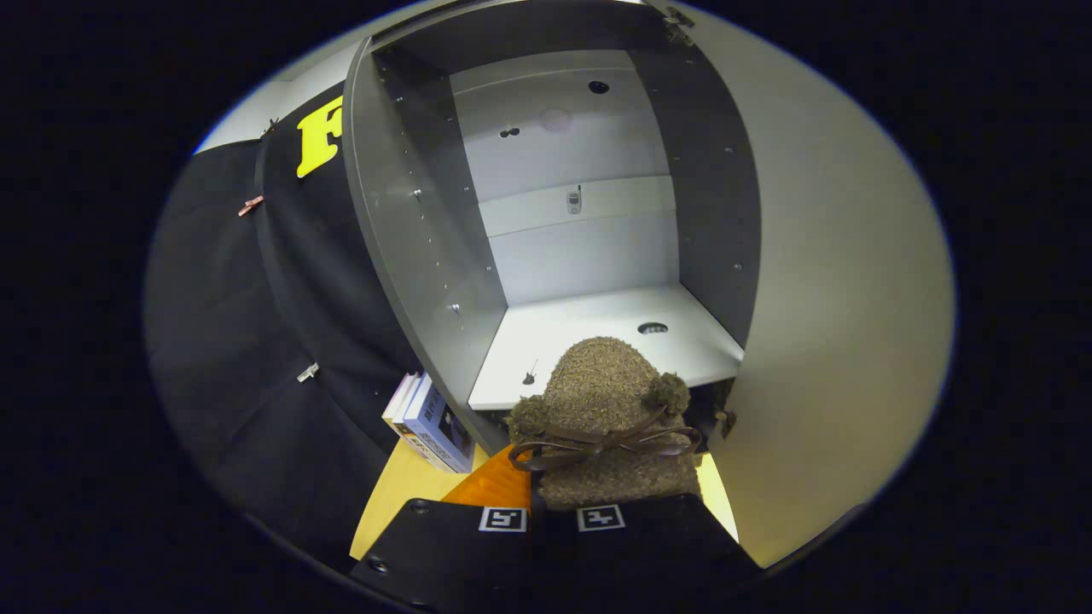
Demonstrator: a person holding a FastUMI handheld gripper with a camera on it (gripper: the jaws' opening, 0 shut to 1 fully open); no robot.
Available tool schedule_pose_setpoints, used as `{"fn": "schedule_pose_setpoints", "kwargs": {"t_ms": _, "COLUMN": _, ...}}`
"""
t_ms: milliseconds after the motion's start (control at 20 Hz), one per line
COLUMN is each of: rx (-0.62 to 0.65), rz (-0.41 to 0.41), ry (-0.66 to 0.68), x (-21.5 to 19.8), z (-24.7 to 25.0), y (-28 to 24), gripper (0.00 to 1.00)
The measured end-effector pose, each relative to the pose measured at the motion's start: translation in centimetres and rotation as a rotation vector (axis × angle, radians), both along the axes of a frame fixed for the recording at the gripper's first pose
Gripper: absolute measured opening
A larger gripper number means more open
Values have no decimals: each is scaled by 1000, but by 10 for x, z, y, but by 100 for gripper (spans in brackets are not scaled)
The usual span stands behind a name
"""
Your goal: Open the shoe cabinet door, grab the shoes and put them into the shoe cabinet, then close the shoe cabinet door.
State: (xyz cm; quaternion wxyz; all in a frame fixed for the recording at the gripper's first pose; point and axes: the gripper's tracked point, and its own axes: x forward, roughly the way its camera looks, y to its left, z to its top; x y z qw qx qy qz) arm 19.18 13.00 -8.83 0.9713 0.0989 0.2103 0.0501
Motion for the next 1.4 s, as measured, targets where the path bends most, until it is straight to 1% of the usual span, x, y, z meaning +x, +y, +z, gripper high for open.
{"fn": "schedule_pose_setpoints", "kwargs": {"t_ms": 200, "rx": 13, "rz": 25, "ry": -9, "x": 45, "z": 23, "y": 2, "gripper": 7}}
{"fn": "schedule_pose_setpoints", "kwargs": {"t_ms": 300, "rx": -17, "rz": 27, "ry": -18, "x": 74, "z": 28, "y": -1, "gripper": 7}}
{"fn": "schedule_pose_setpoints", "kwargs": {"t_ms": 350, "rx": -46, "rz": 20, "ry": -18, "x": 89, "z": 27, "y": -5, "gripper": 7}}
{"fn": "schedule_pose_setpoints", "kwargs": {"t_ms": 450, "rx": -63, "rz": -4, "ry": -7, "x": 125, "z": 22, "y": -13, "gripper": 7}}
{"fn": "schedule_pose_setpoints", "kwargs": {"t_ms": 650, "rx": -19, "rz": -46, "ry": 59, "x": 193, "z": -1, "y": -30, "gripper": 7}}
{"fn": "schedule_pose_setpoints", "kwargs": {"t_ms": 850, "rx": 13, "rz": -90, "ry": 70, "x": 243, "z": -14, "y": -37, "gripper": 7}}
{"fn": "schedule_pose_setpoints", "kwargs": {"t_ms": 1000, "rx": 5, "rz": -121, "ry": 86, "x": 267, "z": -28, "y": -39, "gripper": 7}}
{"fn": "schedule_pose_setpoints", "kwargs": {"t_ms": 1100, "rx": -14, "rz": -118, "ry": 107, "x": 276, "z": -40, "y": -35, "gripper": 7}}
{"fn": "schedule_pose_setpoints", "kwargs": {"t_ms": 1400, "rx": -37, "rz": -125, "ry": 149, "x": 282, "z": -60, "y": -30, "gripper": 7}}
